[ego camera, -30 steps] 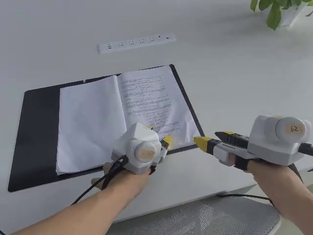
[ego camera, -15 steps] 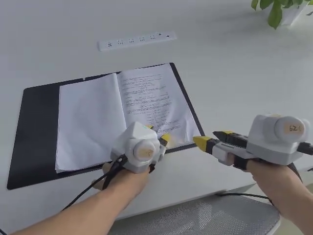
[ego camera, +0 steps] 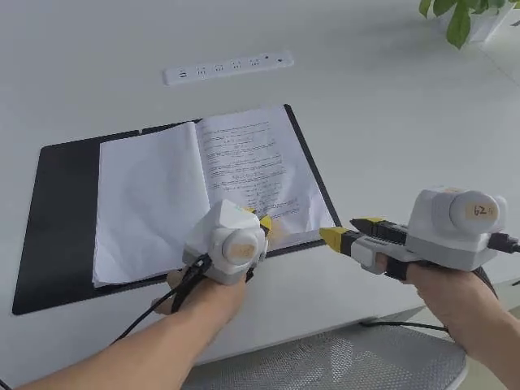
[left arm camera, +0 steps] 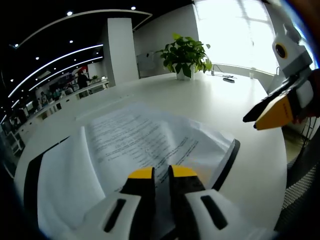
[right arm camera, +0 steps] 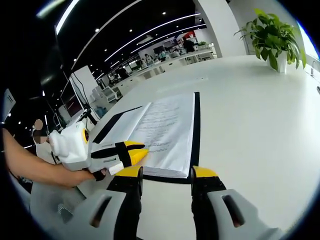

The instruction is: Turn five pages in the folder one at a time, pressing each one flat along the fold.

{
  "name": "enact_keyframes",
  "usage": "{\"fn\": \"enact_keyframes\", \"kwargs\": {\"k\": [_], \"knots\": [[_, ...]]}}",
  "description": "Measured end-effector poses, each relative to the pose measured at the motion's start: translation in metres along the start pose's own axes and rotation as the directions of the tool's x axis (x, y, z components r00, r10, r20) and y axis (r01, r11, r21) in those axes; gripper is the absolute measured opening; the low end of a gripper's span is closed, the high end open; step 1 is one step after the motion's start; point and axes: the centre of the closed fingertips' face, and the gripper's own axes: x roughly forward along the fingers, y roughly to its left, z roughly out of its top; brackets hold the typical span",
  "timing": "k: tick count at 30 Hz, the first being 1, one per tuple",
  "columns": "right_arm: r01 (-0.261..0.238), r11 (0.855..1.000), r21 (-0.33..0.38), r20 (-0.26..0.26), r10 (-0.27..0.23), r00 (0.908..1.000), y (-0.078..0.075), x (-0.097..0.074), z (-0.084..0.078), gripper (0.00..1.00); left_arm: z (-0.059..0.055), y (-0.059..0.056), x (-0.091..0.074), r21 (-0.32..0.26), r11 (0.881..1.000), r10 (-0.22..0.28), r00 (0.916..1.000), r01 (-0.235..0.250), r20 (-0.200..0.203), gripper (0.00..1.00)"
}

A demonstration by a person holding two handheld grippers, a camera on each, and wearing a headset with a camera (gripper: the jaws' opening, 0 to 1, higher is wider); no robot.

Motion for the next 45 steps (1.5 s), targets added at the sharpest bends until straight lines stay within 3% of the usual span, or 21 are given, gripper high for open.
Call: {"fn": "enact_keyframes", "kwargs": {"k": [2,11,22,32,34,35,38,40,41,43,44,45], "knots": [[-0.018,0.999,0.036,0.001,0.018,0.9998,0.001,0.005,0.001,0.34,0.000,0.000,0.001,-0.007,1.000,-0.001,1.0000,0.001,-0.001,0.09],[-0.021,0.999,0.047,-0.033,0.022,0.9992,-0.004,0.028,0.000,0.33,-0.001,0.000,0.001,-0.012,1.000,0.001,1.0000,-0.001,-0.001,0.09],[-0.025,0.995,0.097,-0.040,0.029,0.9988,-0.003,0.030,-0.004,0.30,0.000,0.000,0.002,-0.017,1.000,0.001,1.0000,-0.001,0.002,0.09],[-0.003,0.989,0.146,-0.025,0.006,0.9997,-0.015,0.028,-0.003,0.13,0.000,0.000,0.002,-0.019,1.000,0.001,1.0000,-0.001,0.005,0.09],[0.011,0.982,0.187,-0.014,-0.009,0.9999,-0.020,0.028,-0.002,0.11,0.000,0.000,0.002,-0.017,1.000,0.001,1.0000,-0.001,0.004,0.09],[0.003,0.972,0.234,-0.010,0.000,0.9999,-0.020,0.027,-0.003,0.08,0.000,0.000,0.002,-0.018,1.000,0.001,1.0000,-0.001,0.004,0.09],[0.009,0.964,0.265,-0.008,-0.007,0.9999,-0.025,0.027,-0.004,0.03,0.000,0.000,0.002,-0.018,1.000,0.001,1.0000,-0.001,0.004,0.09],[0.004,0.949,0.315,-0.001,-0.004,1.0000,-0.025,0.027,-0.004,0.01,0.000,0.000,0.002,-0.019,1.000,0.001,1.0000,-0.001,0.004,0.09],[-0.014,0.933,0.360,0.013,0.011,0.9999,-0.023,0.027,-0.003,0.00,0.000,0.000,0.002,-0.017,1.000,0.001,1.0000,-0.001,0.004,0.09],[-0.011,0.930,0.366,0.011,0.007,0.9999,-0.025,0.027,-0.004,0.00,0.000,0.000,0.001,-0.020,1.000,0.001,1.0000,-0.001,0.004,0.09],[-0.020,0.914,0.404,0.010,0.017,0.9998,-0.023,0.027,-0.005,0.00,0.000,0.000,0.002,-0.018,1.000,0.001,1.0000,-0.001,0.004,0.09],[-0.026,0.910,0.414,0.016,0.021,0.9996,-0.023,0.028,-0.004,0.00,0.000,0.000,0.002,-0.018,1.000,0.001,1.0000,-0.001,0.004,0.09]]}}
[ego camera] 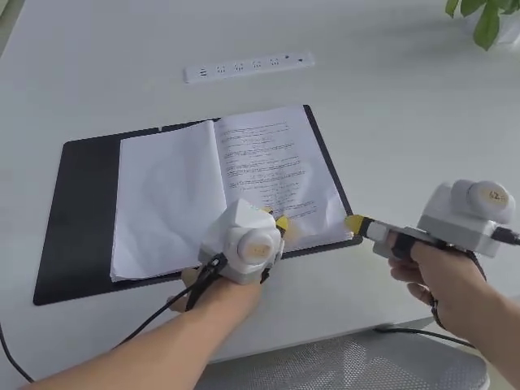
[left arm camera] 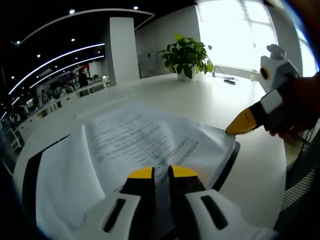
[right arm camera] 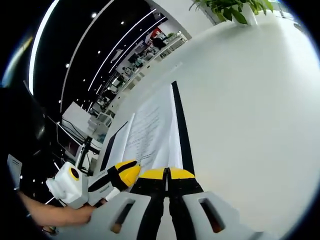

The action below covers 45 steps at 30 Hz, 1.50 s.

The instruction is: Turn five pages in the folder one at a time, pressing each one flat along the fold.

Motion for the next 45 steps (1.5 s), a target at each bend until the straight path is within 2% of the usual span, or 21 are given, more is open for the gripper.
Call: {"fn": "enact_keyframes", "kwargs": {"k": [6,16,18,20,21,23,24,26,29,31,34,41,44,45], "knots": [[-0.011,0.998,0.055,0.002,0.011,0.9999,0.003,-0.001,0.000,0.00,0.000,0.000,0.000,-0.003,1.000,0.000,1.0000,0.000,0.000,0.09],[-0.089,0.987,0.134,0.032,0.085,0.9958,0.020,-0.004,0.008,0.00,0.001,0.001,-0.001,-0.029,0.999,-0.018,0.9998,0.018,-0.008,0.10],[-0.127,0.979,0.161,0.050,0.121,0.9914,0.028,-0.006,0.012,0.00,0.002,0.000,-0.002,-0.039,0.998,-0.045,0.9988,0.045,-0.016,0.11],[-0.146,0.976,0.161,0.055,0.139,0.9888,0.034,-0.008,0.014,0.00,0.003,-0.001,-0.004,-0.020,0.998,-0.059,0.9977,0.059,-0.031,0.13],[-0.163,0.973,0.163,0.061,0.155,0.9860,0.039,-0.008,0.016,0.00,0.003,-0.001,-0.006,-0.037,0.997,-0.068,0.9970,0.067,-0.036,0.16],[-0.193,0.965,0.175,0.075,0.182,0.9803,0.047,-0.010,0.020,0.00,0.003,0.006,-0.012,-0.044,0.998,-0.052,0.9979,0.051,-0.038,0.27],[-0.208,0.962,0.178,0.074,0.197,0.9775,0.052,-0.011,0.020,0.00,0.005,0.007,-0.015,-0.064,0.996,-0.059,0.9979,0.058,-0.025,0.29],[-0.230,0.959,0.164,0.073,0.220,0.9727,0.061,-0.011,0.021,0.00,0.006,0.013,-0.023,-0.065,0.996,-0.055,0.9980,0.053,-0.029,0.29],[-0.281,0.945,0.164,0.084,0.271,0.9590,0.080,-0.013,0.023,0.00,0.010,0.024,-0.036,-0.078,0.996,-0.049,0.9986,0.047,-0.019,0.29],[-0.330,0.930,0.161,0.090,0.319,0.9435,0.096,-0.015,0.025,0.00,0.013,0.030,-0.046,-0.086,0.995,-0.043,0.9990,0.042,-0.010,0.32],[-0.360,0.923,0.132,0.080,0.352,0.9324,0.113,-0.016,0.025,0.00,0.020,0.043,-0.066,-0.101,0.994,-0.041,0.9990,0.042,0.019,0.33],[-0.445,0.890,0.102,0.056,0.441,0.8958,0.158,-0.011,0.020,0.00,0.030,0.079,-0.110,-0.138,0.990,0.013,0.9979,-0.004,0.064,0.34],[-0.480,0.873,0.087,0.033,0.479,0.8772,0.181,-0.008,0.012,0.00,0.030,0.095,-0.132,-0.142,0.989,0.044,0.9961,-0.033,0.076,0.33],[-0.487,0.869,0.085,0.027,0.487,0.8733,0.186,-0.006,0.010,0.00,0.030,0.097,-0.135,-0.143,0.989,0.048,0.9958,-0.036,0.078,0.33]]}}
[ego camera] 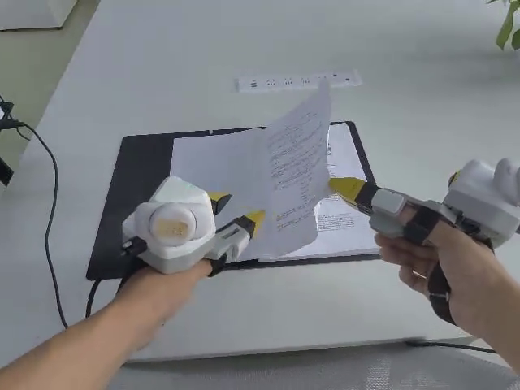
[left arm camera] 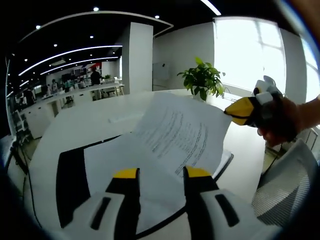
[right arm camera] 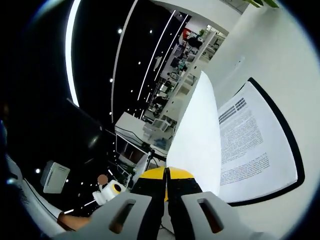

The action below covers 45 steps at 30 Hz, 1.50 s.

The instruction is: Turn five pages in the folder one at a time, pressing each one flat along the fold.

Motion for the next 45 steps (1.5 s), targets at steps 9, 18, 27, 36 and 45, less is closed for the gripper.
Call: {"fn": "enact_keyframes", "kwargs": {"k": [9,18,27,36,45], "knots": [[-0.061,0.998,-0.016,-0.078,0.059,0.9952,0.026,0.041,-0.028,0.00,-0.009,0.040,-0.050,-0.012,0.997,0.072,0.9974,-0.072,0.008,0.33],[-0.074,0.997,-0.012,-0.165,0.071,0.9838,0.037,0.084,-0.071,0.00,-0.024,0.068,-0.091,-0.040,0.990,0.132,0.9912,-0.132,0.002,0.32],[-0.039,0.999,-0.001,-0.243,0.037,0.9694,0.029,0.117,-0.111,0.00,-0.040,0.082,-0.114,-0.067,0.985,0.157,0.9875,-0.157,-0.004,0.32],[0.026,1.000,-0.012,-0.318,-0.028,0.9478,0.001,0.139,-0.135,0.00,-0.052,0.090,-0.120,-0.079,0.983,0.164,0.9863,-0.165,-0.019,0.31],[0.093,0.995,-0.037,-0.385,-0.100,0.9177,-0.033,0.160,-0.158,0.00,-0.068,0.093,-0.118,-0.080,0.983,0.159,0.9856,-0.163,-0.057,0.30]]}}
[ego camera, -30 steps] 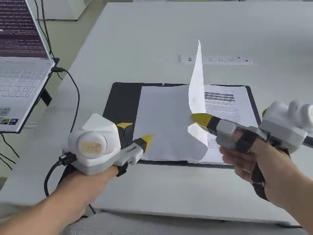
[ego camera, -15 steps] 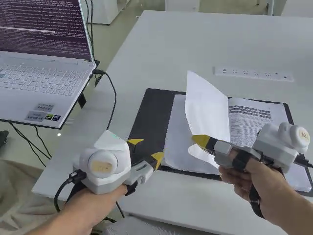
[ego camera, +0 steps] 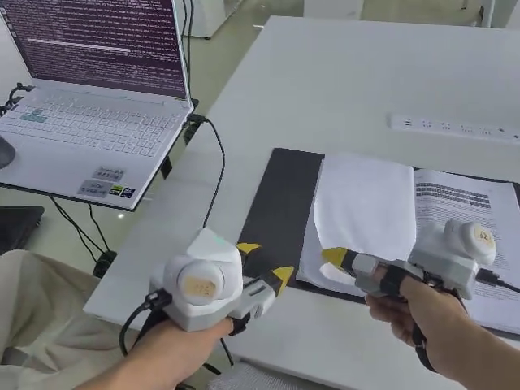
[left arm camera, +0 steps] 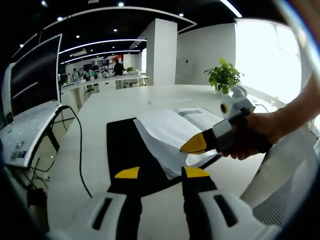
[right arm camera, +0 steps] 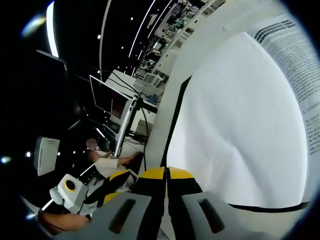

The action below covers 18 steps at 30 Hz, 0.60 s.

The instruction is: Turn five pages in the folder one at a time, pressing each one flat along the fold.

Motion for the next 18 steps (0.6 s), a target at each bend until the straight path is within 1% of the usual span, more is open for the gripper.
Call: {"fn": "enact_keyframes", "kwargs": {"k": [5,8,9,11,12,13,14,15,16,17,18], "knots": [[0.030,0.999,0.019,-0.025,-0.030,0.9993,-0.011,0.010,-0.006,0.00,-0.005,0.001,0.001,-0.002,1.000,-0.002,0.9999,0.002,-0.013,0.30],[0.035,0.999,0.024,-0.031,-0.035,0.9989,-0.012,0.012,-0.009,0.00,-0.005,0.000,0.003,-0.001,1.000,-0.004,0.9999,0.004,-0.014,0.30],[0.042,0.999,0.010,-0.027,-0.042,0.9987,-0.014,0.012,-0.009,0.00,-0.005,-0.001,0.004,0.002,1.000,-0.005,0.9998,0.005,-0.018,0.30],[0.032,0.999,0.016,-0.027,-0.032,0.9991,-0.013,0.013,-0.010,0.00,-0.005,-0.002,0.006,0.006,1.000,-0.011,0.9998,0.011,-0.018,0.30],[0.035,0.999,0.005,-0.018,-0.035,0.9992,-0.013,0.012,-0.009,0.00,-0.006,-0.003,0.008,0.009,1.000,-0.013,0.9997,0.013,-0.022,0.30],[0.013,1.000,0.007,0.000,-0.013,0.9999,-0.010,0.010,-0.007,0.00,-0.006,-0.004,0.010,0.014,1.000,-0.016,0.9996,0.016,-0.025,0.29],[0.002,1.000,0.024,0.011,-0.002,0.9999,-0.008,0.009,-0.005,0.02,-0.007,-0.005,0.011,0.015,1.000,-0.020,0.9995,0.020,-0.026,0.29],[0.002,0.999,0.037,0.023,-0.003,0.9997,-0.009,0.006,-0.003,0.05,-0.007,-0.007,0.014,0.019,0.999,-0.026,0.9992,0.027,-0.031,0.28],[-0.006,0.999,0.038,0.035,0.005,0.9994,-0.008,0.004,-0.001,0.07,-0.008,-0.009,0.016,0.026,0.999,-0.033,0.9988,0.034,-0.036,0.28],[-0.026,0.998,0.054,0.050,0.024,0.9985,-0.006,0.001,0.002,0.08,-0.008,-0.011,0.020,0.043,0.998,-0.041,0.9982,0.043,-0.042,0.28],[-0.014,0.998,0.058,0.050,0.011,0.9987,-0.009,-0.002,0.003,0.09,-0.008,-0.014,0.023,0.048,0.998,-0.049,0.9977,0.052,-0.046,0.28]]}}
